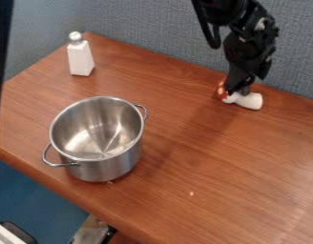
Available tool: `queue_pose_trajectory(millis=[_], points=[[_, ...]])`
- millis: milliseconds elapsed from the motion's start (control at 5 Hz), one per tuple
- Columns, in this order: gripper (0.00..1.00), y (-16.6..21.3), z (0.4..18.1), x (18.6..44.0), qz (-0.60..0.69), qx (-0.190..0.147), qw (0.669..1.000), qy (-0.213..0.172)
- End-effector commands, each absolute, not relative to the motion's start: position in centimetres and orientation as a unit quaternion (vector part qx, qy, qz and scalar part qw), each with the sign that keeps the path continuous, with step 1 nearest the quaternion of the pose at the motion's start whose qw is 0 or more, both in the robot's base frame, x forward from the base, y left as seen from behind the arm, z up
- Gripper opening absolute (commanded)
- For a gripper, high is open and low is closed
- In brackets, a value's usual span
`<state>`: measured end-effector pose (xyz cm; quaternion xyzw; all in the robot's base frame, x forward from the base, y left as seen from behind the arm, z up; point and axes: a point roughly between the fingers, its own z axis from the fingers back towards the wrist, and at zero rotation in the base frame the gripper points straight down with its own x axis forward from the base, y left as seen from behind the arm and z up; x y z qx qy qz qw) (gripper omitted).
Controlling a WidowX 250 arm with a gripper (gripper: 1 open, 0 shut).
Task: Put the mushroom in the metal pot
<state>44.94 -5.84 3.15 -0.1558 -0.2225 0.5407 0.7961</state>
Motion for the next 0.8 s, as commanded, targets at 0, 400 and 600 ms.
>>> queue_pose_trajectory(millis=[0,400,600], points=[[0.00,-5.5,1.0,44.2,0.516,-0.144,0.817,-0.214],[0.00,-8.2,1.8,43.3,0.529,-0.119,0.808,-0.231],[1.00,-6.9,1.3,43.2,0.496,-0.123,0.832,-0.216]])
